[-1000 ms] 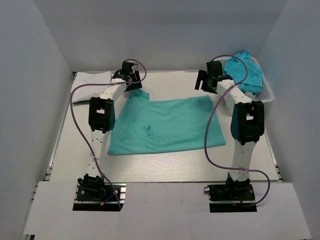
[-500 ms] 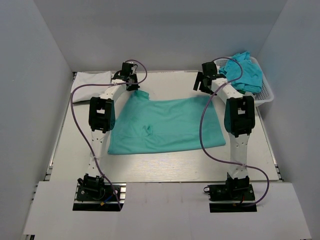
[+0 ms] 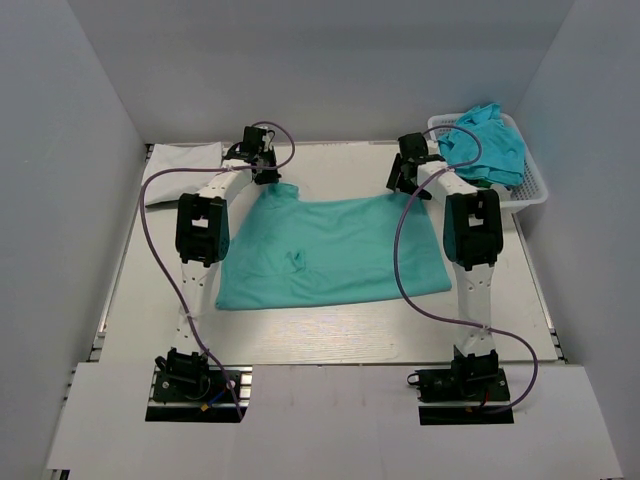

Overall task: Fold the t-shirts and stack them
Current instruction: Grap the side of the flattened tshirt furthest away from the robot with both arms, then fold the other side of the tshirt into a rectangle

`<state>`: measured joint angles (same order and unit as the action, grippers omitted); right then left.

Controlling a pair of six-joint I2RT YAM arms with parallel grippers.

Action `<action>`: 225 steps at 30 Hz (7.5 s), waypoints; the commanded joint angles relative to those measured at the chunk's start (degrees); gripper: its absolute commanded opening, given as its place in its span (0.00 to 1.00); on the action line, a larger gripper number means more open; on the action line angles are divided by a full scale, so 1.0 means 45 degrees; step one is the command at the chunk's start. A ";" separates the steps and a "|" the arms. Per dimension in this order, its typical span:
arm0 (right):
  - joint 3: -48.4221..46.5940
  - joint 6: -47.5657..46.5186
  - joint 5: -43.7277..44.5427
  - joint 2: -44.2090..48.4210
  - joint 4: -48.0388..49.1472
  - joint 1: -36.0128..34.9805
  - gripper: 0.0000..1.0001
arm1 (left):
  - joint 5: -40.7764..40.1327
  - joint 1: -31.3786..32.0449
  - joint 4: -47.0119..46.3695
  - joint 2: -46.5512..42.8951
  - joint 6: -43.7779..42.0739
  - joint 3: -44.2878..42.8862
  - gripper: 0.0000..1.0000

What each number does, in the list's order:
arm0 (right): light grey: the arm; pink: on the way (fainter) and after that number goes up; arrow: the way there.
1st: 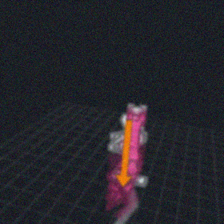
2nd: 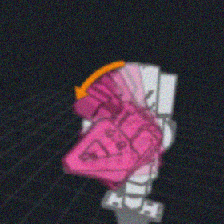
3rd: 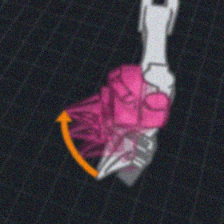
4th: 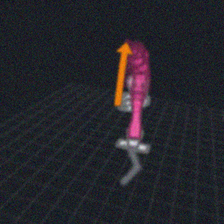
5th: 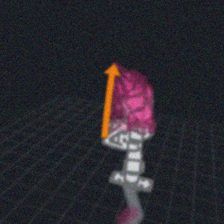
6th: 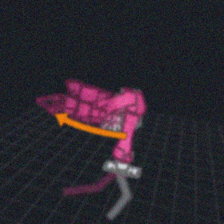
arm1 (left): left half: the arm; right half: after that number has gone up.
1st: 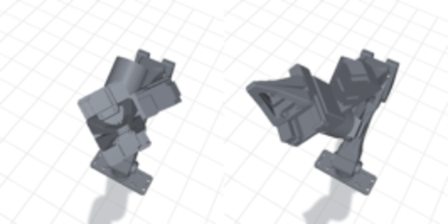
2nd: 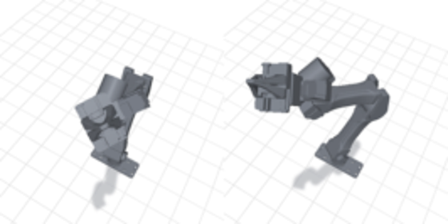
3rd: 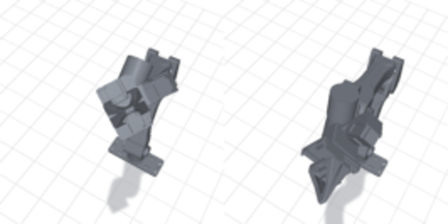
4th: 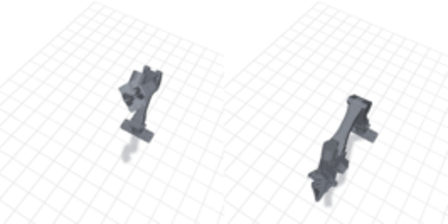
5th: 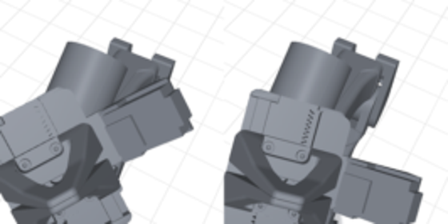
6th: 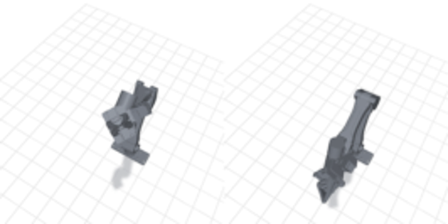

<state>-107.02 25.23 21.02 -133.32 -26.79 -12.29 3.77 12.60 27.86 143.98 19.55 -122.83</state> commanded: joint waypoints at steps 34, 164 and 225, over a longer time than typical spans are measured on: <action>0.5811 -0.1389 0.0253 0.5774 0.3901 -0.0491 0.00 | 0.1154 0.0188 -0.2851 -1.1462 0.2040 1.2096 0.00; 1.3178 -0.0354 -0.4534 0.9879 0.4058 0.0955 0.90 | 0.1770 -0.1280 0.2664 -1.4516 0.4095 1.4541 1.00; 1.3177 -0.0586 -0.3752 0.9938 0.3666 0.1033 0.90 | -0.2674 0.6770 0.9672 -1.3463 0.6633 1.2632 1.00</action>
<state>-48.10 23.70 3.49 -90.35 -10.00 -7.97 -7.90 42.87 74.65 83.66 49.69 -60.40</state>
